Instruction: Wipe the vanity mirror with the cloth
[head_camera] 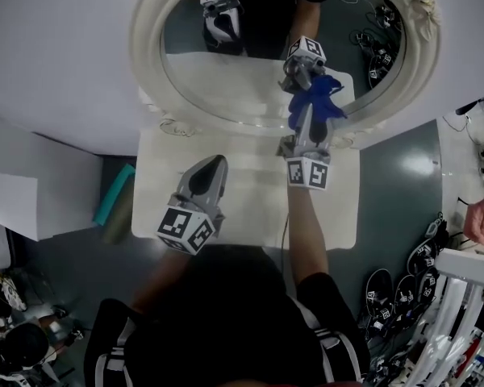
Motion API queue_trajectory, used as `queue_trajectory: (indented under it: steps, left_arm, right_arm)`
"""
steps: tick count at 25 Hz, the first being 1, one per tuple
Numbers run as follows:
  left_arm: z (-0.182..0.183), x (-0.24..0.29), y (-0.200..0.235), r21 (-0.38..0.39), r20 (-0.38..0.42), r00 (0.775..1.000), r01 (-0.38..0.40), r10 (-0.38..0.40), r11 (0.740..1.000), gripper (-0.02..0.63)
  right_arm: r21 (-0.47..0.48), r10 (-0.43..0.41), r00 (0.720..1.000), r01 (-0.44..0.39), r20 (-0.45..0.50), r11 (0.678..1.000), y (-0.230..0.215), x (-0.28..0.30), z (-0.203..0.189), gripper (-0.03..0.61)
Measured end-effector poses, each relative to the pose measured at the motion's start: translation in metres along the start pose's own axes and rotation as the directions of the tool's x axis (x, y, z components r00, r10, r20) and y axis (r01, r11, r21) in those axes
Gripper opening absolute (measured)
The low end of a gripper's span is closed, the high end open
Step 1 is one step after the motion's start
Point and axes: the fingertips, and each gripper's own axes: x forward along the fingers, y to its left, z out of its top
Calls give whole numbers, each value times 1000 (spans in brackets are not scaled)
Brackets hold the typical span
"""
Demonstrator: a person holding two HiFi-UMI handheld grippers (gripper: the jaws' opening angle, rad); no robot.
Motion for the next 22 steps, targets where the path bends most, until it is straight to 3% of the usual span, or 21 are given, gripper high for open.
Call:
queue_trajectory:
  steps: [12, 22]
  left_arm:
    - [8, -28, 24, -17, 33, 996, -77, 78, 997, 12]
    - [8, -32, 35, -30, 46, 992, -118, 120, 993, 12]
  right_arm:
    - [-70, 158, 986, -161, -44, 985, 64, 10, -20, 72]
    - [-124, 285, 955, -293, -80, 948, 104, 17, -37, 71]
